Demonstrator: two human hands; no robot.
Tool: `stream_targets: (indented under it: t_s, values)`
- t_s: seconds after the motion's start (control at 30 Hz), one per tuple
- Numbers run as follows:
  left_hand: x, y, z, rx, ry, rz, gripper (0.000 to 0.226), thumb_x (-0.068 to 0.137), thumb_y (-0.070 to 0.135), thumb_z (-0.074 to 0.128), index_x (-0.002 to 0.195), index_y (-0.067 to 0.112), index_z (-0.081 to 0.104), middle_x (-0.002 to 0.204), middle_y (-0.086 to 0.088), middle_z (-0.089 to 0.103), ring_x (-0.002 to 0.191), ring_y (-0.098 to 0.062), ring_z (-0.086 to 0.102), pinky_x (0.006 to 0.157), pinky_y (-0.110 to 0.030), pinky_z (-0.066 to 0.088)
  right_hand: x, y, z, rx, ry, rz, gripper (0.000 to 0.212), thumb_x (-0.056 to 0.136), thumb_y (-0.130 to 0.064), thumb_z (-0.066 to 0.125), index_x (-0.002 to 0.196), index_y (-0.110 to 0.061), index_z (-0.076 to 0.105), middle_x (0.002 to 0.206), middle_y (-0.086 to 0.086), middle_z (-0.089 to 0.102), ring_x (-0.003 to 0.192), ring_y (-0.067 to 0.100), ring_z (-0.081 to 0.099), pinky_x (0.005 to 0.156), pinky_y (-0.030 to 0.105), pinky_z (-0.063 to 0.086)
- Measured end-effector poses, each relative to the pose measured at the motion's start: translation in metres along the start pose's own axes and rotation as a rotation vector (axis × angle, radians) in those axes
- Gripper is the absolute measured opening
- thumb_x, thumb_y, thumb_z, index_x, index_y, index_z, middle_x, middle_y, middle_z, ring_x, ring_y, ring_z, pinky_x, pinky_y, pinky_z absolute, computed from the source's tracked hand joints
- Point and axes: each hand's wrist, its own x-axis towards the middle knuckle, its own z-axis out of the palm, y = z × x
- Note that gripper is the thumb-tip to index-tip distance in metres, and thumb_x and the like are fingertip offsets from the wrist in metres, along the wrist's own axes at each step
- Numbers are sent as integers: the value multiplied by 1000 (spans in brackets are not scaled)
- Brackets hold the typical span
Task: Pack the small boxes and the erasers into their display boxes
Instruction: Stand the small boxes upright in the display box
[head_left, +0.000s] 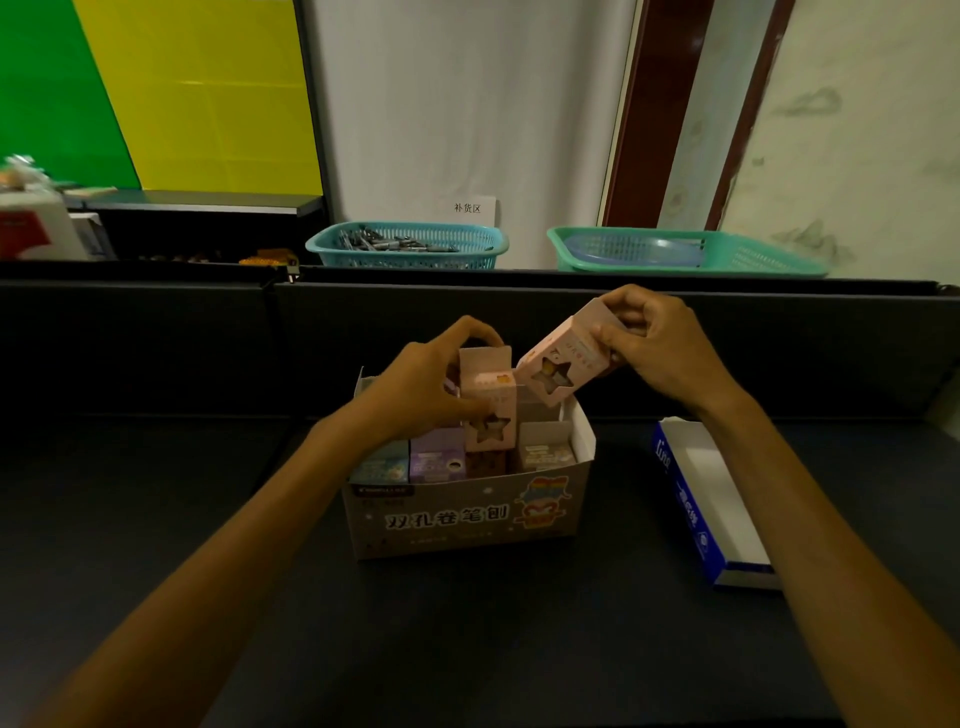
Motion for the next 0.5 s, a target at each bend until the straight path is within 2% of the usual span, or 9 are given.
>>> stream_targets:
  t_s: [0.17, 0.23, 0.37, 0.5]
  values:
    - [2, 0, 6, 64, -23, 26, 61, 73, 17, 77, 119, 32, 40, 98, 12, 56, 78, -1, 60, 60, -13, 53, 0, -2, 0, 2, -5, -5, 12, 93, -18, 57, 104, -20, 56, 105, -3, 62, 92, 9, 62, 69, 23, 57]
    - [3, -1, 10, 105, -33, 33, 61, 71, 19, 79, 117, 30, 41, 100, 11, 56, 81, -3, 59, 62, -15, 53, 0, -3, 0, -5, -8, -10, 12, 93, -19, 57, 105, -20, 56, 105, -3, 62, 93, 9, 62, 69, 24, 57]
    - [6, -4, 20, 258, -75, 11, 61, 68, 26, 81, 115, 28, 42, 114, 3, 57, 97, -14, 58, 76, -28, 55, 0, -4, 2, -2, -5, -5, 13, 93, -19, 57, 106, -19, 56, 107, -2, 62, 96, 11, 61, 70, 25, 57]
    - [8, 2, 31, 566, -91, 21, 65, 70, 38, 77, 120, 25, 38, 118, 0, 55, 104, -19, 52, 90, -37, 45, -1, -8, 3, 5, -1, -15, 12, 93, -20, 57, 105, -20, 56, 104, -6, 60, 94, 9, 60, 67, 22, 56]
